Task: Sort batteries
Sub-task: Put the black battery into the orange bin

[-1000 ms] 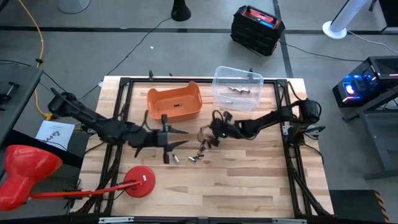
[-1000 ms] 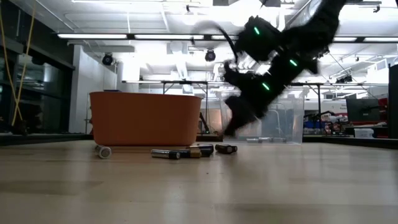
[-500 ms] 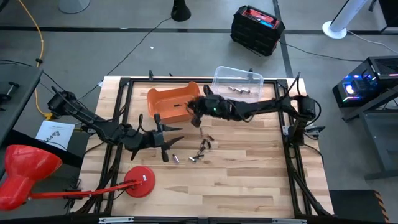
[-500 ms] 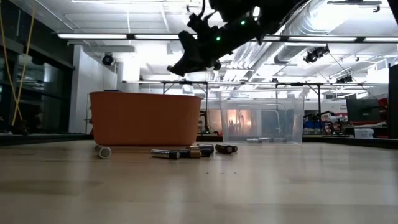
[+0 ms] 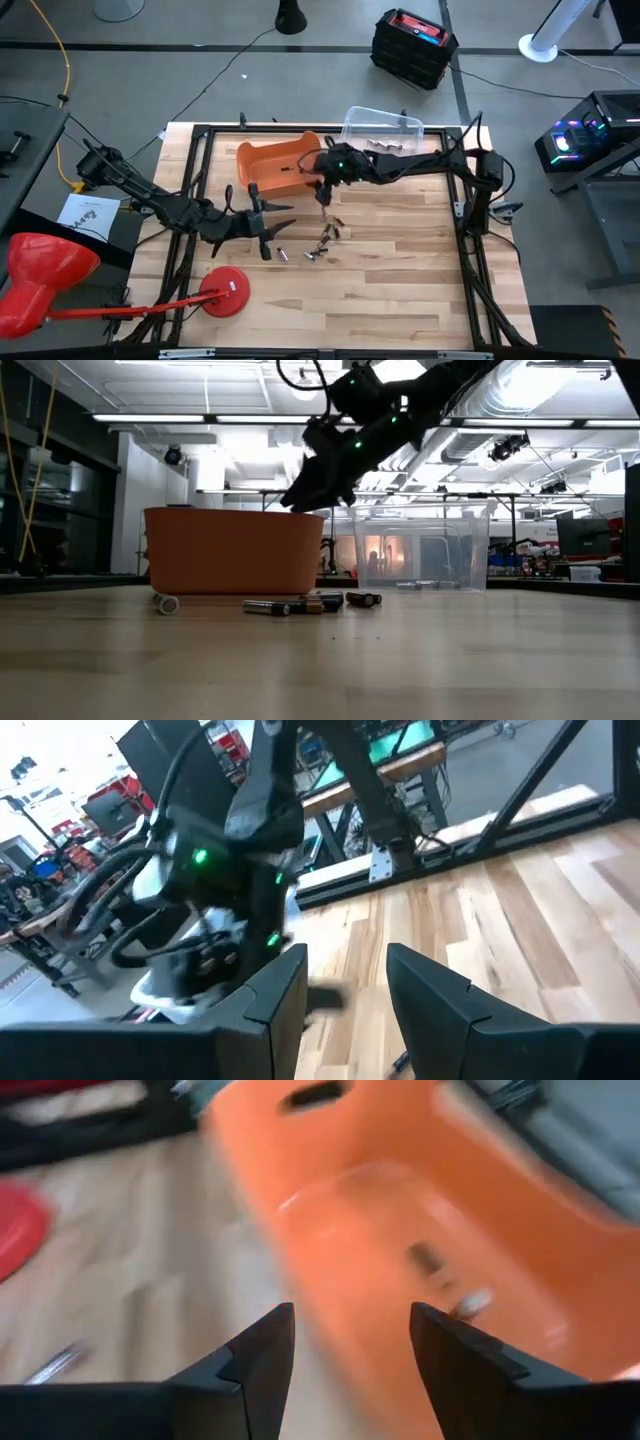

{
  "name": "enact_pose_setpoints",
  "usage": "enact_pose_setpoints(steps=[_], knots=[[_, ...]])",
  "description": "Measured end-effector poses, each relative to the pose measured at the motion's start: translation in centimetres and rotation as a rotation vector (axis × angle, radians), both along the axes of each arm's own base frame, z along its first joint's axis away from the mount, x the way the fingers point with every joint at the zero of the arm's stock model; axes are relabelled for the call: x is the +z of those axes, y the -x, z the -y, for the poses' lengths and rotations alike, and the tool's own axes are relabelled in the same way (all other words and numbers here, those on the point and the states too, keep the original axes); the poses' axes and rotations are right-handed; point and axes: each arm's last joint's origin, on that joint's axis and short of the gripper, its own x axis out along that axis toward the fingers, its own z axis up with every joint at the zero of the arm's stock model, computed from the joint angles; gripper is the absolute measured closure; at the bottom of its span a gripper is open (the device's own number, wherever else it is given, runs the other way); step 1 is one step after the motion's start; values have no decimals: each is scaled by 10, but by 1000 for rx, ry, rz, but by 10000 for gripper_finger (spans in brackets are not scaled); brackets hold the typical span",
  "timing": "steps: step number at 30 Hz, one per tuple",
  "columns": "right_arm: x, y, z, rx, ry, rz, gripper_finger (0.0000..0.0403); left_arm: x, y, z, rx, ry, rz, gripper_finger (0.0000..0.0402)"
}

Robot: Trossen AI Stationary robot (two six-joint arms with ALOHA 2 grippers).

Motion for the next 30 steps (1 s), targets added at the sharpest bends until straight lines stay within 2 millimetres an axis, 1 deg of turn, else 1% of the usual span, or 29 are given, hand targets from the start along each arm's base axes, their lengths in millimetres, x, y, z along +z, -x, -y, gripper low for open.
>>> enact_pose_setpoints(steps=[3, 6, 9, 11, 12, 15, 18, 23, 26, 30], knots=[[-1, 5, -27, 85, -11, -106, 209, -2, 1, -1, 28, 5, -13, 271], [-9, 11, -57, 134, -17, -238, 209, -4, 1, -2, 50, 13, -22, 271], [-19, 19, -81, 83, 34, -373, 209, -4, 1, -2, 55, 20, -19, 271], [-23, 23, -90, 27, 104, -429, 209, -3, 1, -2, 55, 22, -14, 271], [-23, 23, -92, 5, 138, -430, 209, -3, 1, -2, 55, 23, -13, 271], [-17, 18, -92, -12, 190, -362, 209, -2, 1, -2, 55, 28, -2, 271], [-12, 14, -82, -39, 200, -312, 209, -2, 1, -2, 55, 30, 2, 271], [-10, 12, -67, -53, 226, -285, 209, -2, 1, -2, 54, 20, -4, 271], [-3, 8, -65, -27, 275, -220, 209, -4, 1, -2, 54, 9, -25, 271], [14, 5, -66, -1, 335, -119, 209, -5, 1, -2, 63, 6, -32, 271]])
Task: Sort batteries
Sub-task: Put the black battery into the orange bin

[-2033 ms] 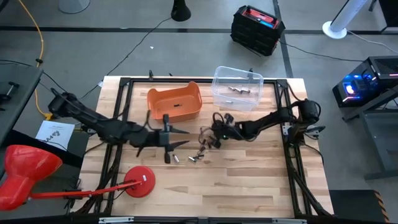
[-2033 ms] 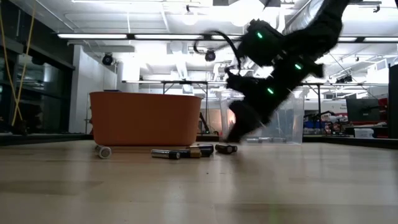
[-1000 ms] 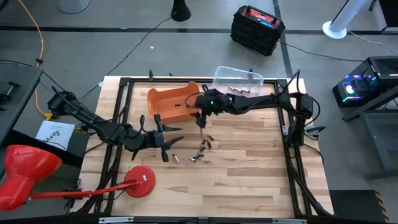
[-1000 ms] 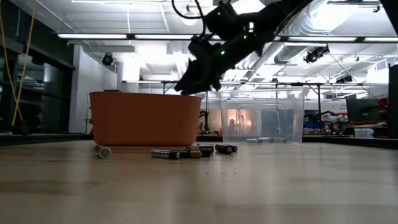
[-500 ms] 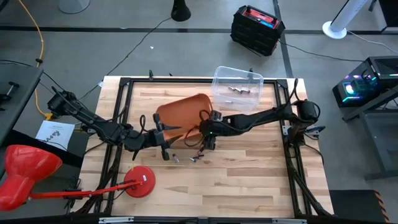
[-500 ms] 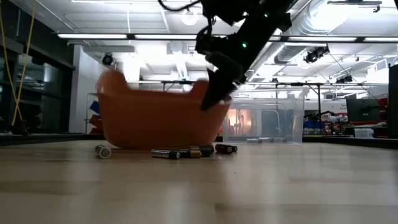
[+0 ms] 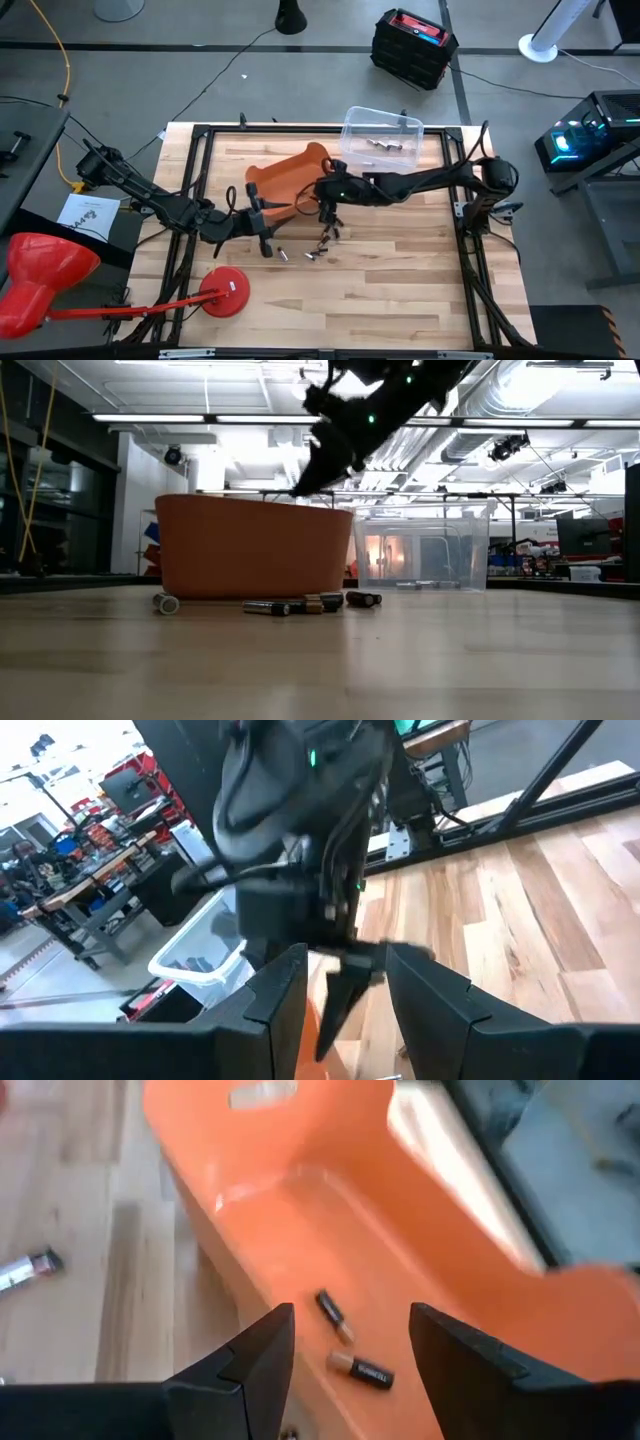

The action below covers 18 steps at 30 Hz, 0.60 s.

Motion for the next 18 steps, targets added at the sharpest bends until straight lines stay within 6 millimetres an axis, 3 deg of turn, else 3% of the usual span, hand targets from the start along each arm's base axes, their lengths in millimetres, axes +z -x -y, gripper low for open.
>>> enact_pose_setpoints(steps=[5, 9, 13, 18], knots=[[19, 9, -18, 35, 49, 11, 209, -2, 1, -1, 44, -14, -11, 271], [20, 20, -38, 50, 18, -55, 208, -3, 1, -2, 60, -17, -20, 271], [3, 32, -58, 35, -25, -154, 208, -3, 2, -2, 68, -10, -20, 271], [-46, 55, -66, -20, -98, -193, 208, -3, 2, -2, 68, -6, -18, 271]])
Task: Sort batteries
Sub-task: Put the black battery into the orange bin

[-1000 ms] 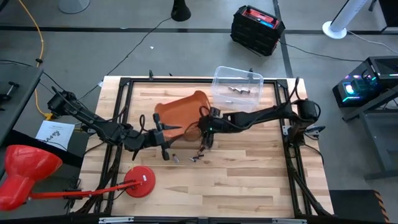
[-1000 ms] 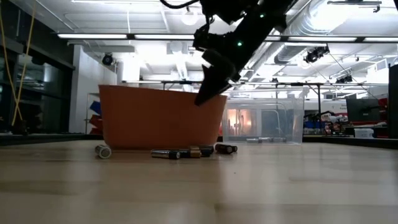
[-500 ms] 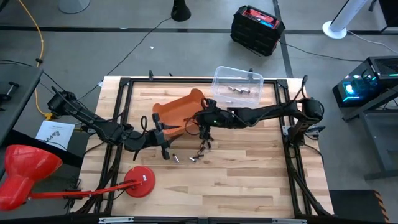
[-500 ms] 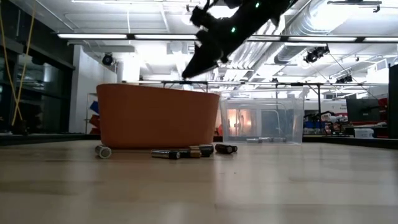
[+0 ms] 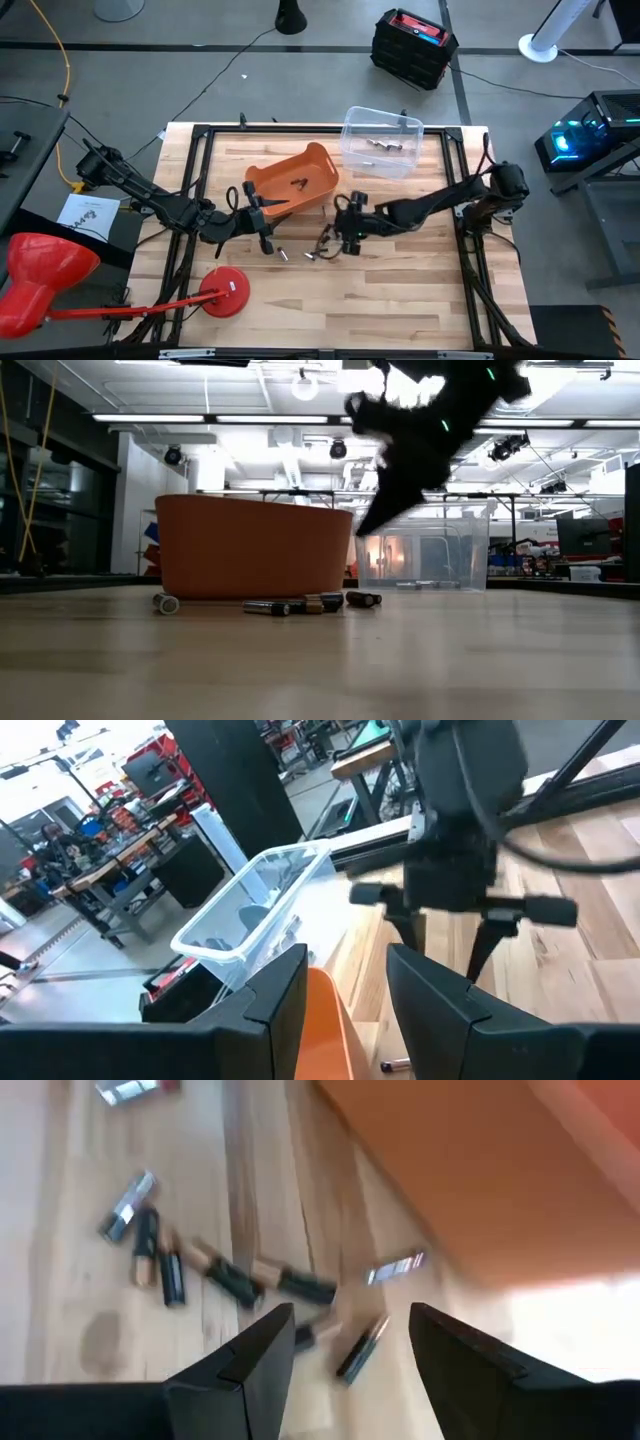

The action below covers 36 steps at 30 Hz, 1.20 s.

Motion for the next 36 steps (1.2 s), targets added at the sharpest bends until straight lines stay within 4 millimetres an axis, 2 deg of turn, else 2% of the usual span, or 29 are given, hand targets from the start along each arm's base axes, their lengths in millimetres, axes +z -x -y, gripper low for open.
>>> enact_pose_setpoints(steps=[4, 10, 13, 19, 24, 26, 28, 32, 33, 36], knots=[[-30, 15, 12, -111, -66, 74, 208, 0, 0, 0, 1, 2, 4, 271], [-49, 27, 29, -243, -153, 172, 208, 0, 0, -1, 3, 2, 5, 271], [-51, 26, 28, -253, -181, 223, 208, 0, -1, -1, 6, 2, 5, 271], [-65, 22, 23, -243, -186, 222, 208, 0, -1, -2, 8, 0, 0, 271], [-79, 23, 25, -308, -150, 195, 212, 0, -1, -2, 8, -1, -1, 271], [-83, 24, 26, -330, -118, 178, 229, 0, -1, -2, 8, -1, -2, 271], [-84, 24, 26, -330, -106, 172, 262, 0, -1, -2, 8, -1, -2, 271], [-82, 24, 26, -304, -72, 162, 370, 0, -1, -2, 10, -10, -6, 271], [-81, 24, 26, -292, -56, 157, 386, 0, -1, -2, 9, -16, -9, 271], [-67, 16, 26, -266, -25, 181, 388, 0, -1, -2, 7, -26, -14, 271]])
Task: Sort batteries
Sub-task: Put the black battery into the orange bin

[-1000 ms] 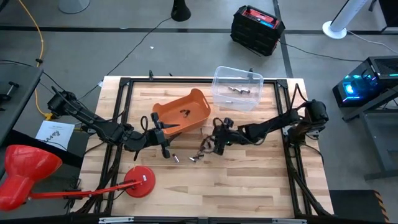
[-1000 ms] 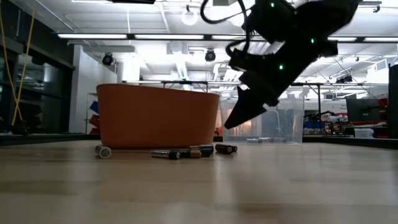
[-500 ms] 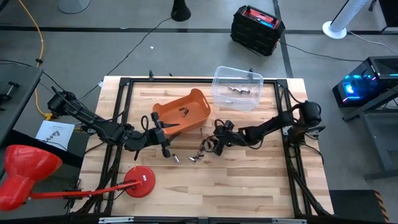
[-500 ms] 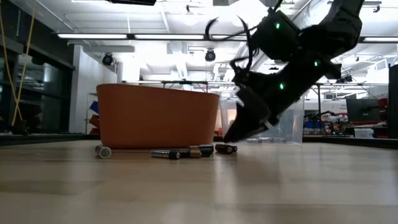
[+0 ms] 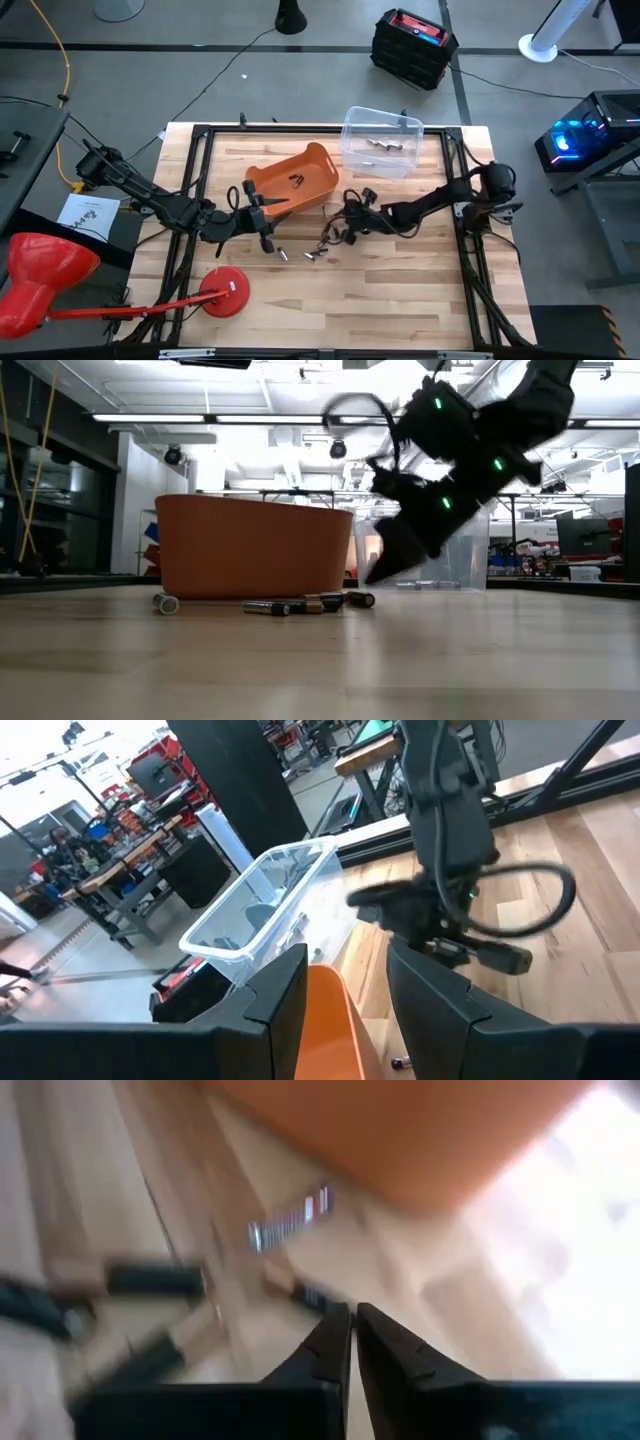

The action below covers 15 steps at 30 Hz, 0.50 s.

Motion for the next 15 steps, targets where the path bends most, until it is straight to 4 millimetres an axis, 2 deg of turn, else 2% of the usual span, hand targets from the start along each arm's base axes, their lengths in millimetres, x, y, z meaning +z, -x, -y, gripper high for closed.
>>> enact_pose_setpoints(steps=[5, 8, 12, 15], knots=[[22, -9, 0, 68, 37, -56, 401, 0, 0, 0, 0, 0, 1, 271], [34, -19, 4, 128, -9, -48, 397, 0, 0, 0, 0, 1, 1, 271], [34, -23, 16, 243, -80, -94, 367, 0, 0, 0, 0, 1, 2, 271], [32, -21, 26, 288, -51, -153, 330, 0, 0, 0, 0, 2, 3, 271]])
